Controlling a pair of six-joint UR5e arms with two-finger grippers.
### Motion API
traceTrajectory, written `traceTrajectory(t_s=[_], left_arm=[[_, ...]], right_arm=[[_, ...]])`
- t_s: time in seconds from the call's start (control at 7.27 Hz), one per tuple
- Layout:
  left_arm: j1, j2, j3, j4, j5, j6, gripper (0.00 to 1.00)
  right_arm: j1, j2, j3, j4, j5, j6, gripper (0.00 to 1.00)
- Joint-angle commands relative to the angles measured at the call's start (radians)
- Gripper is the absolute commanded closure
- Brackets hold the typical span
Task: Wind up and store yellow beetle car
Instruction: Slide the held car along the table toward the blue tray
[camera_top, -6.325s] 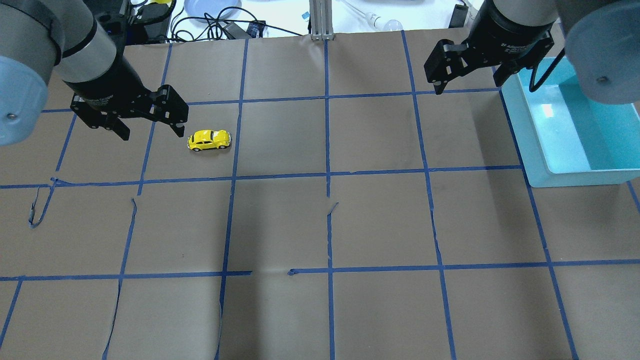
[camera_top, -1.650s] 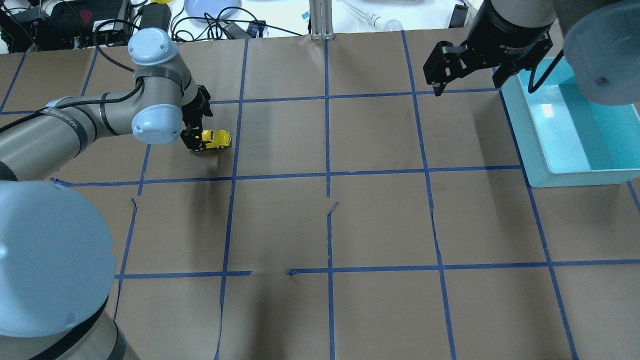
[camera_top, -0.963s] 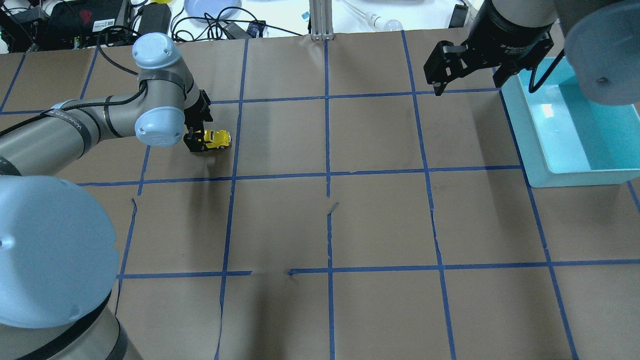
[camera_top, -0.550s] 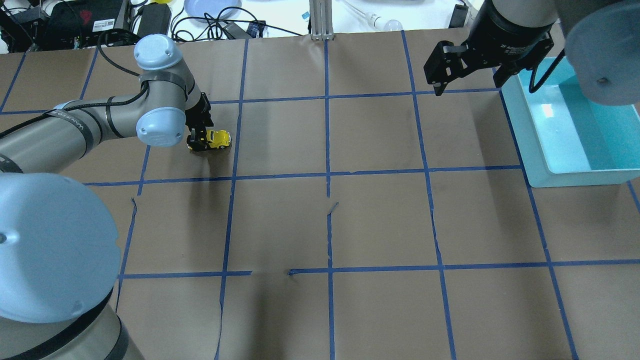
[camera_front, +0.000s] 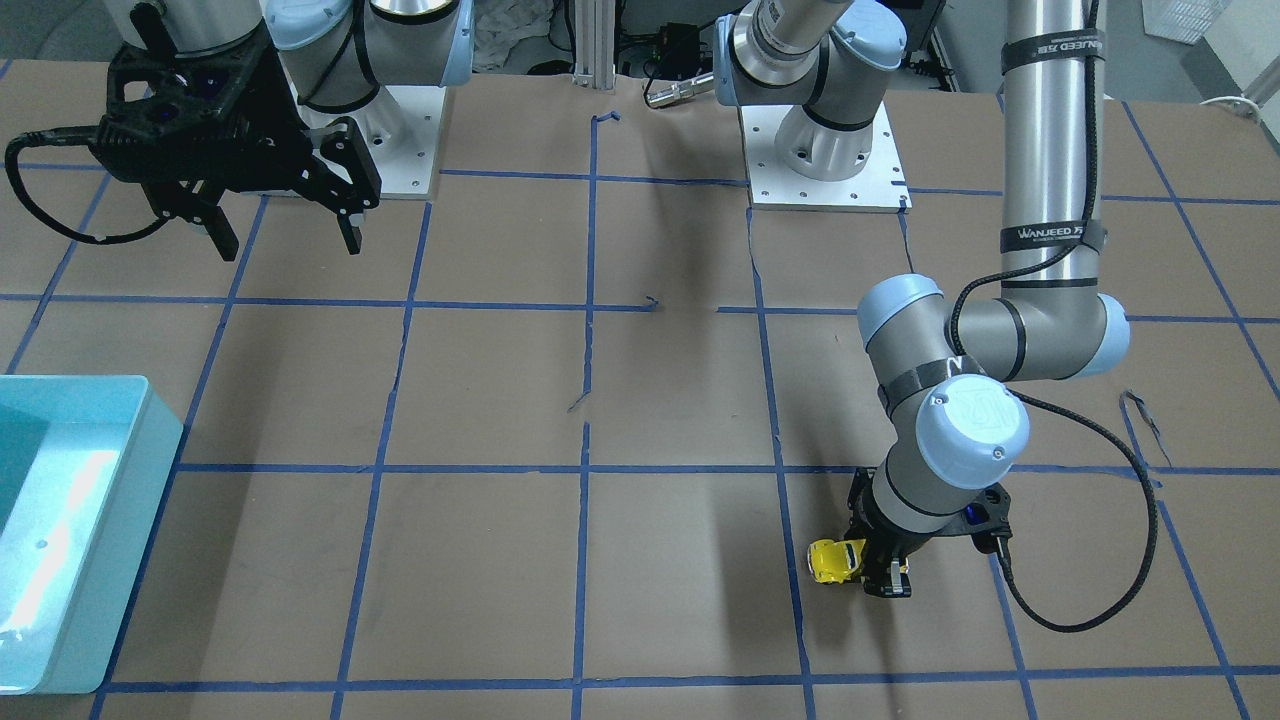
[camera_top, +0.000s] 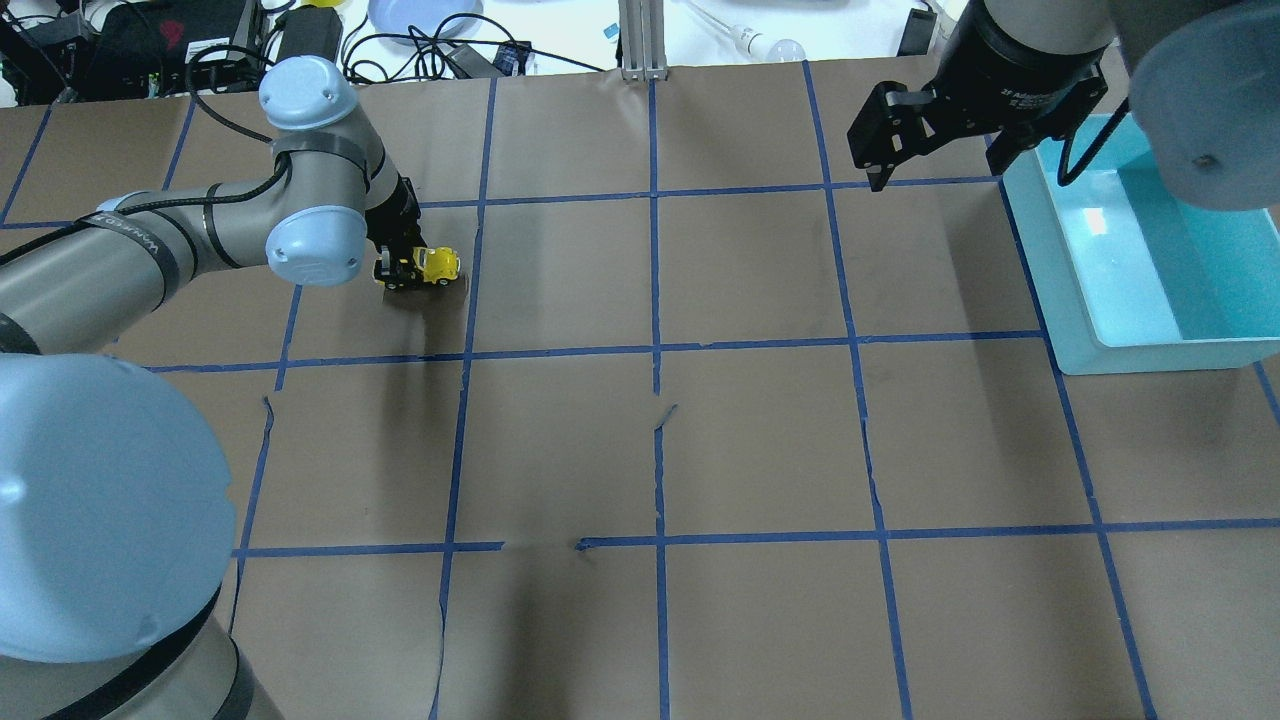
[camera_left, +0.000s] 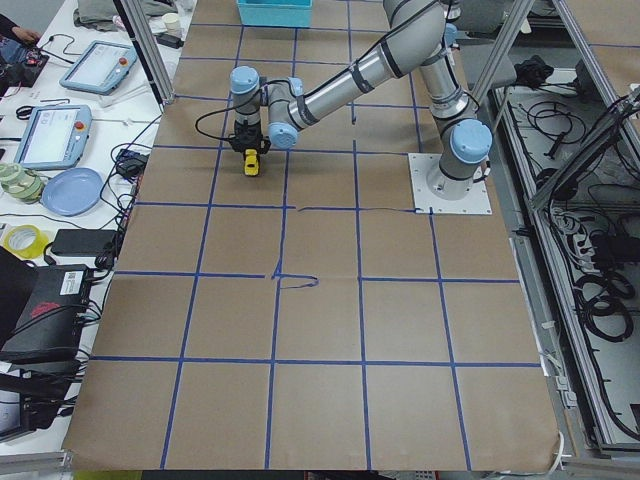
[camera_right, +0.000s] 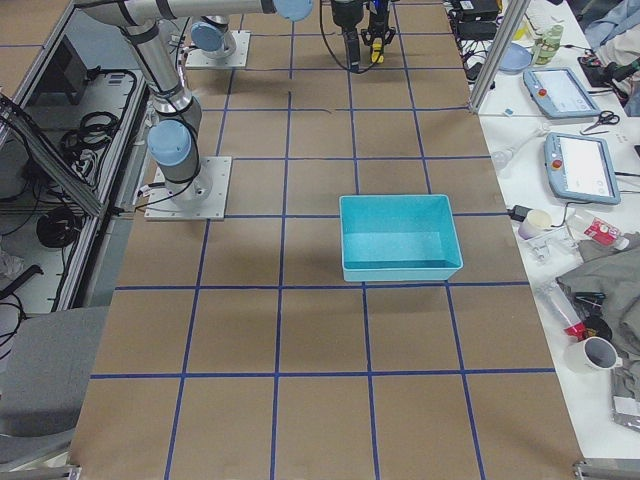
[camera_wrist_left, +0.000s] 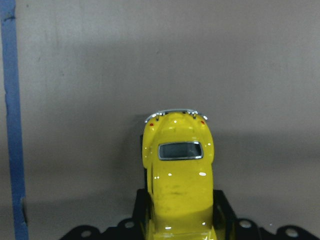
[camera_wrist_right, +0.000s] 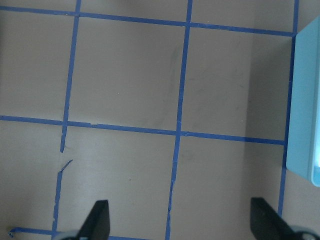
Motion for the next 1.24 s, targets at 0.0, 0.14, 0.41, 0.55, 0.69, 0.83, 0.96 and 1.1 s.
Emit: traceTrajectory(t_s=[0.0,0.14,0.41,0.55,0.69,0.83,0.96,1.1], left_arm=[[-0.01,0.022,0.015,0.0,-0.187,-0.094,1.0],[-0.024,0.013,0.012,0.0,-0.216,-0.119,1.0],[-0.071,-0.004,0.009,-0.003,-0.216,-0.118,1.0],[-0.073,-0.01,0.007,-0.005,-0.215,-0.094,1.0],[-0.073,-0.01,0.007,-0.005,-0.213,-0.034,1.0],[-0.073,-0.012,0.008,-0.005,-0.213,-0.008,1.0],[-0.073,-0.017,0.007,-0.003,-0.212,-0.008,1.0],[-0.072,-0.023,0.013,-0.002,-0.207,-0.011,1.0]], right_arm=[[0.0,-0.001,0.0,0.001,0.0,0.0,0.0],[0.0,0.001,0.0,0.001,0.0,0.0,0.0],[0.0,-0.001,0.0,0.001,0.0,0.0,0.0],[0.0,-0.001,0.0,0.001,0.0,0.0,0.0],[0.0,-0.001,0.0,0.001,0.0,0.0,0.0],[0.0,0.001,0.0,0.001,0.0,0.0,0.0],[0.001,0.001,0.0,0.001,0.0,0.0,0.0],[0.002,-0.001,0.0,0.001,0.0,0.0,0.0]])
